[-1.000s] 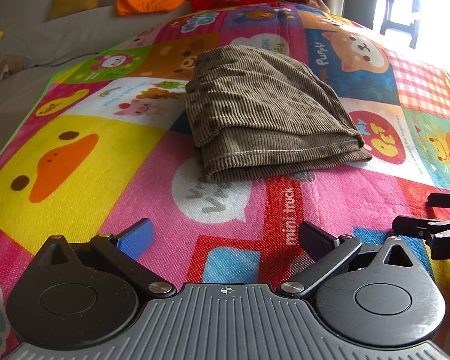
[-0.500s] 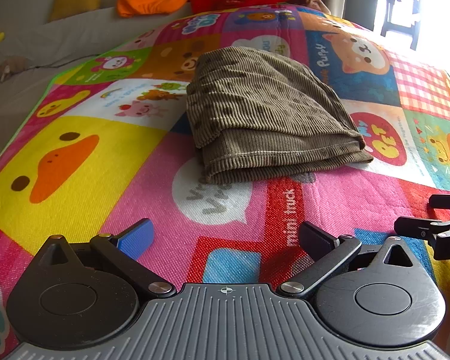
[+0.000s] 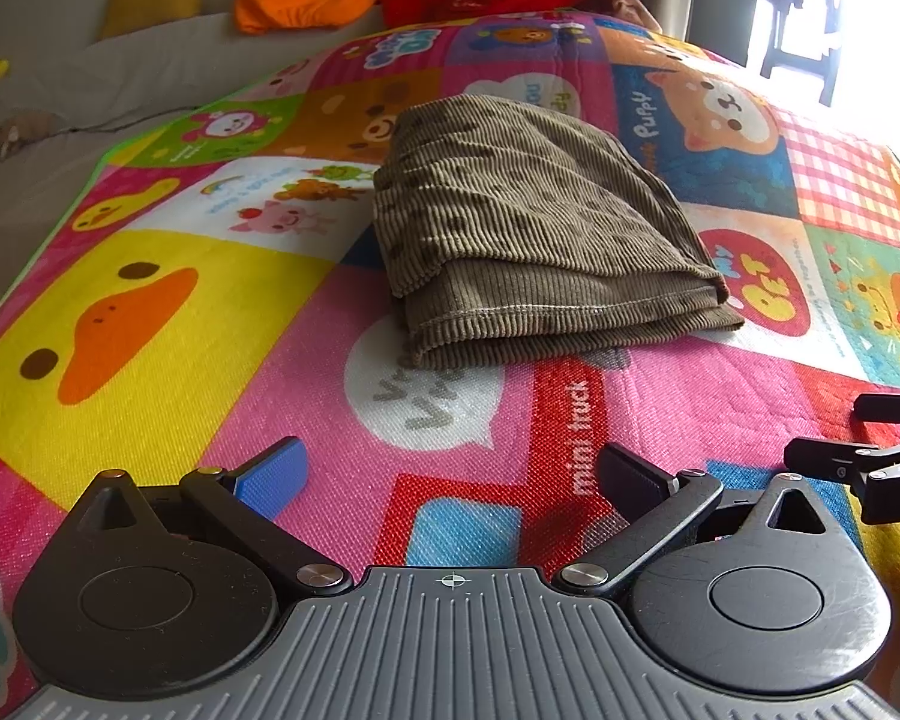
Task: Fold clothes
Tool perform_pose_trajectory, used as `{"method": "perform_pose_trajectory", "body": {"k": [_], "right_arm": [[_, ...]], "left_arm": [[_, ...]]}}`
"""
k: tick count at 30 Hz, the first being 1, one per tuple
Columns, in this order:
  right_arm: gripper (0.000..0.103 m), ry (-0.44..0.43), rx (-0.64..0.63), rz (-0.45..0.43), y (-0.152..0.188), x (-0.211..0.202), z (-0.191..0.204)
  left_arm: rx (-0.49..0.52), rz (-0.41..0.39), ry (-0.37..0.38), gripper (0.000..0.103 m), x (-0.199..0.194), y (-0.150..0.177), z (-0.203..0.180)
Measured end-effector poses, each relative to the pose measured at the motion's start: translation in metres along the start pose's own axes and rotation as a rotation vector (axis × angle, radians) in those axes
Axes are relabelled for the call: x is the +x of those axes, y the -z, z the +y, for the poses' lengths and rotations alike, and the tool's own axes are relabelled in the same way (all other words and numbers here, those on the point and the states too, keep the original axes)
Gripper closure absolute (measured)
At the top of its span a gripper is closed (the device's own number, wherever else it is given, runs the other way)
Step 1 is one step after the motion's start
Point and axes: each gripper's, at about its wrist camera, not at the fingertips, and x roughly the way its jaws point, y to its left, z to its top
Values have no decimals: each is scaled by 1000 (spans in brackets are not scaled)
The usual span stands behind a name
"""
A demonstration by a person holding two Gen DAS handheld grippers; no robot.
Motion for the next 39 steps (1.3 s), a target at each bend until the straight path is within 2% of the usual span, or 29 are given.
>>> {"method": "perform_pose_trajectory", "body": {"k": [39], "right_arm": [[0,13,-7,3,-1,2,3]], "left_arm": [[-8,-3,4,0,0,0,2]]}}
